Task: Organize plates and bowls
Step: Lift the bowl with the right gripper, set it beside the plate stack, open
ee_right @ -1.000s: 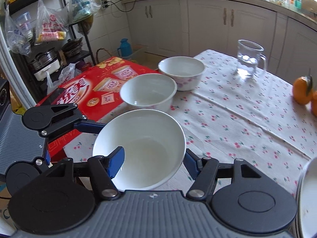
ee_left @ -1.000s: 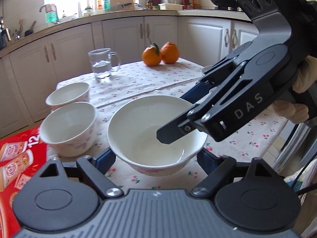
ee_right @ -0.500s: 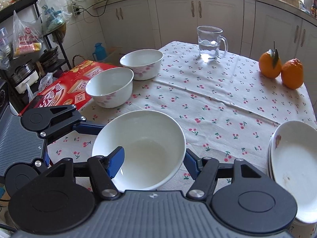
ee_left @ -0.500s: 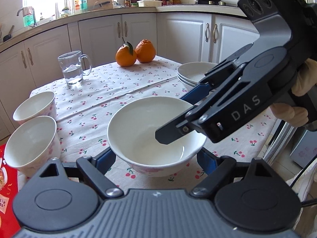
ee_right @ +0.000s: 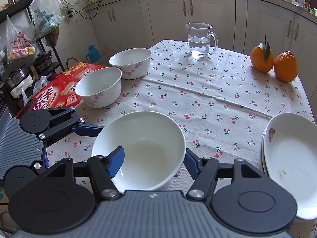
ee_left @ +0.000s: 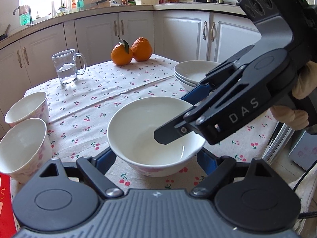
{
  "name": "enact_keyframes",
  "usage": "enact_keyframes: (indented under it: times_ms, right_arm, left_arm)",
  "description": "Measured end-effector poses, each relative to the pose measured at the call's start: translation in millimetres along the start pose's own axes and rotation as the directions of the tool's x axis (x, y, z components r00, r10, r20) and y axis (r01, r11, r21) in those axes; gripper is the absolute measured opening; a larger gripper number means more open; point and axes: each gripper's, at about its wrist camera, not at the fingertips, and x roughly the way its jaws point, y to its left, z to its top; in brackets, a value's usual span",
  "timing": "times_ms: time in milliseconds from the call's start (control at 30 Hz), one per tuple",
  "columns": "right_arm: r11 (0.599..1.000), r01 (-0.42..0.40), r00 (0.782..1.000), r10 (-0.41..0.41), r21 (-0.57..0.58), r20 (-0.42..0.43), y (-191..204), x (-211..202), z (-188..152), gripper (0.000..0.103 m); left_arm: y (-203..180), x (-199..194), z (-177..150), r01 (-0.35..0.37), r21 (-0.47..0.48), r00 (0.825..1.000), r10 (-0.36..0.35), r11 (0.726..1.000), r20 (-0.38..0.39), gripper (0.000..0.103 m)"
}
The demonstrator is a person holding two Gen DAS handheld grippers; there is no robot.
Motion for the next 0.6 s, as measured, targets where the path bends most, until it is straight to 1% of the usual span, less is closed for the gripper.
enact_keyframes:
  times_ms: [167,300,367,433,500,600]
  right_arm:
    - [1.0,0.006,1.0,-0.006,0.012,-0.004,-3.9,2.1,-1.4,0.072]
    - [1.0,0.002,1.0,-0.002,0.012,-0.004,-4.4,3.6,-2.0,0.075]
    - [1.0,-0.008,1.0,0.008,0.011,0.001,-3.9,3.8,-2.0,0.081]
    - [1.0,-0.018,1.0,0.018,0.01,0.021,-2.4,1.8,-1.3,0.096]
    - [1.0,-0.018,0.999,0.018,0.002,0.041,0.4,-1.0,0.3,0.101]
    - [1.0,-0.009,0.999,0.01,-0.014,0.047,4.0,-1.8,3.3,0.103]
  left_arm:
    - [-1.1,3.1,0.0,0.003,0.006,1.0,-0.003,1.0,0.001,0.088]
    - [0.0,3.1,-0.6,0.005,0.003,1.0,-0.005,1.0,0.004,0.089]
    - [-0.4,3.6,-1.1,0.002,0.002,1.0,-0.002,1.0,-0.001,0.089]
    - [-1.3,3.1,-2.8,-0.002,0.007,1.0,0.002,1.0,-0.005,0.09]
    - [-0.1,0.6,-4.6,0.001,0.002,1.0,-0.001,1.0,-0.01,0.091]
    - [3.6,-8.2,-8.6,-0.009,-0.009,1.0,0.009,1.0,-0.015,0.091]
